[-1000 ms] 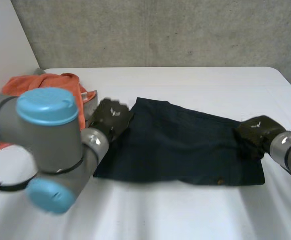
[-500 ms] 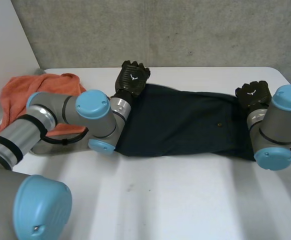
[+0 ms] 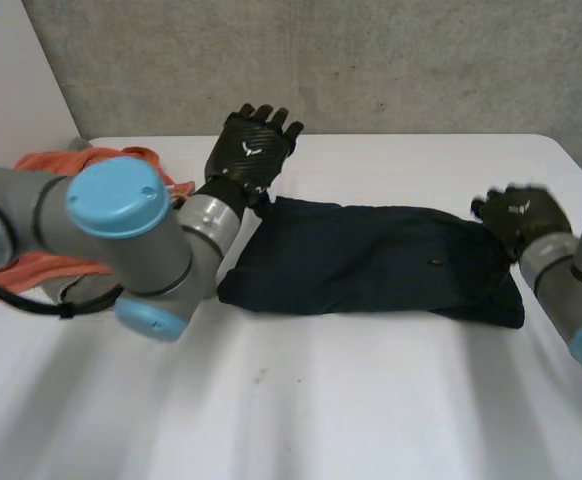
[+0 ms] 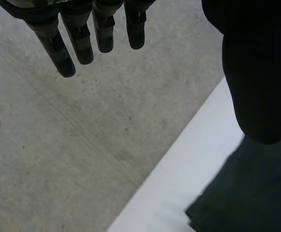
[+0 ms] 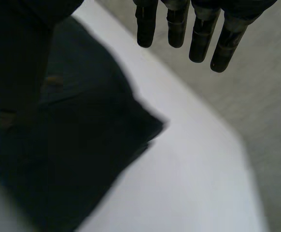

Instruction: Fold the laundry.

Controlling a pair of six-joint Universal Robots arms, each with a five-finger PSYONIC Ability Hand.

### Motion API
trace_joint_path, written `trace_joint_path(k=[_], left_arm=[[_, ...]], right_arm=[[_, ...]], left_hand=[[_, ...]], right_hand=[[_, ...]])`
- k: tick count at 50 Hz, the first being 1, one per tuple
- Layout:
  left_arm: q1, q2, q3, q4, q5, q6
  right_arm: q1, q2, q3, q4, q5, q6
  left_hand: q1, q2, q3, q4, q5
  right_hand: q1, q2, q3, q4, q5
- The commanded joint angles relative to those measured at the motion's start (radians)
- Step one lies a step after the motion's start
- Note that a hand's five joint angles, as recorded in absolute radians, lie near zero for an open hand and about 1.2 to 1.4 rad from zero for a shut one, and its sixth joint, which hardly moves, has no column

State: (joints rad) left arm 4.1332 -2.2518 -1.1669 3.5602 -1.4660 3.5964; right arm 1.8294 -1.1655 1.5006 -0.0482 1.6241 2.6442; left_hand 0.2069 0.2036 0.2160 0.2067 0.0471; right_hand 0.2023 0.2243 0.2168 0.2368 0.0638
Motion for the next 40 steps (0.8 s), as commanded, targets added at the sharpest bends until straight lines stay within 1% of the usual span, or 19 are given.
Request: trace_joint_path(k=[1, 4, 9, 13, 15, 16, 17, 18, 22, 24, 28, 29, 31, 32, 34, 35, 38, 39, 40], left_arm=[[0.005, 0.199, -0.281, -0.026, 0.0, -0.117], [0.005, 0.215, -0.319, -0.026, 0.0, -0.149], [0.007, 0.238, -0.381, -0.026, 0.0, -0.182], [0.01, 0.238, -0.395, -0.024, 0.0, -0.185], [0.01, 0.238, -0.396, -0.024, -0.002, -0.185], [0.012, 0.236, -0.398, -0.024, -0.002, -0.185], [0.012, 0.236, -0.398, -0.024, -0.002, -0.185], [0.012, 0.236, -0.398, -0.024, -0.002, -0.185], [0.01, 0.242, -0.398, -0.026, -0.005, -0.185], [0.01, 0.254, -0.398, -0.027, -0.011, -0.185], [0.013, 0.29, -0.41, -0.027, -0.01, -0.185], [0.015, 0.296, -0.416, -0.027, -0.008, -0.185], [0.022, 0.311, -0.425, -0.027, -0.008, -0.185], [0.027, 0.316, -0.428, -0.027, -0.005, -0.186], [0.036, 0.325, -0.438, -0.027, -0.005, -0.185], [0.038, 0.327, -0.441, -0.027, -0.004, -0.186], [0.039, 0.327, -0.448, -0.027, -0.004, -0.186], [0.039, 0.327, -0.448, -0.026, -0.004, -0.186], [0.041, 0.325, -0.448, -0.026, -0.004, -0.186]], right_arm=[[-0.078, -0.017, 0.122, 0.094, -0.135, 0.198], [-0.093, -0.007, 0.145, 0.041, -0.156, 0.201], [-0.098, 0.059, 0.141, -0.034, -0.142, 0.192], [-0.102, 0.124, 0.124, -0.091, -0.124, 0.165], [-0.102, 0.155, 0.107, -0.119, -0.107, 0.134], [-0.105, 0.165, 0.101, -0.124, -0.099, 0.123], [-0.11, 0.171, 0.096, -0.121, -0.089, 0.114], [-0.133, 0.17, 0.093, -0.117, -0.061, 0.105], [-0.208, 0.13, 0.119, -0.128, -0.027, 0.062], [-0.219, 0.095, 0.127, -0.122, -0.033, 0.025], [-0.251, 0.004, 0.151, -0.116, -0.046, -0.127], [-0.269, -0.014, 0.156, -0.116, -0.046, -0.203], [-0.283, -0.022, 0.156, -0.117, -0.046, -0.285], [-0.286, -0.023, 0.149, -0.12, -0.047, -0.362], [-0.288, -0.025, 0.139, -0.128, -0.047, -0.435], [-0.273, -0.028, 0.133, -0.134, -0.047, -0.496], [-0.214, -0.032, 0.109, -0.148, -0.059, -0.552], [-0.138, -0.029, 0.089, -0.16, -0.079, -0.578], [-0.099, -0.029, 0.081, -0.165, -0.092, -0.587]], left_hand=[[-0.032, -0.029, -0.042, -0.032, -0.047], [-0.032, -0.029, -0.042, -0.032, -0.047], [-0.032, -0.029, -0.042, -0.032, -0.047], [-0.032, -0.029, -0.042, -0.032, -0.047], [-0.032, -0.029, -0.042, -0.032, -0.047], [-0.032, -0.029, -0.042, -0.032, -0.047], [-0.032, -0.029, -0.042, -0.032, -0.047], [-0.032, -0.029, -0.042, -0.032, -0.047], [-0.032, -0.029, -0.042, -0.032, -0.047], [-0.032, -0.029, -0.042, -0.032, -0.047], [-0.032, -0.029, -0.042, -0.032, -0.047], [-0.032, -0.029, -0.042, -0.032, -0.047], [-0.032, -0.029, -0.042, -0.032, -0.047], [-0.032, -0.029, -0.042, -0.032, -0.047], [-0.032, -0.029, -0.042, -0.032, -0.047], [-0.032, -0.029, -0.042, -0.032, -0.047], [-0.032, -0.029, -0.042, -0.032, -0.047], [-0.032, -0.029, -0.042, -0.032, -0.047], [-0.032, -0.029, -0.042, -0.032, -0.047]], right_hand=[[0.059, 0.037, 0.044, 0.024, 0.023], [0.065, 0.043, 0.05, 0.03, 0.029], [0.106, 0.084, 0.091, 0.071, 0.07], [0.238, 0.216, 0.223, 0.203, 0.202], [0.542, 0.52, 0.527, 0.507, 0.506], [0.758, 0.736, 0.744, 0.724, 0.722], [1.042, 1.02, 1.028, 1.008, 1.006], [1.192, 1.17, 1.178, 1.158, 1.156], [1.194, 1.172, 1.18, 1.159, 1.158], [1.194, 1.172, 1.18, 1.159, 1.158], [1.194, 1.172, 1.18, 1.159, 1.158], [1.194, 1.172, 1.18, 1.159, 1.158], [1.194, 1.172, 1.18, 1.159, 1.158], [1.194, 1.172, 1.18, 1.159, 1.158], [1.194, 1.172, 1.18, 1.159, 1.158], [1.194, 1.172, 1.18, 1.159, 1.158], [1.194, 1.172, 1.18, 1.159, 1.158], [1.194, 1.172, 1.18, 1.159, 1.158], [1.194, 1.172, 1.18, 1.159, 1.158]])
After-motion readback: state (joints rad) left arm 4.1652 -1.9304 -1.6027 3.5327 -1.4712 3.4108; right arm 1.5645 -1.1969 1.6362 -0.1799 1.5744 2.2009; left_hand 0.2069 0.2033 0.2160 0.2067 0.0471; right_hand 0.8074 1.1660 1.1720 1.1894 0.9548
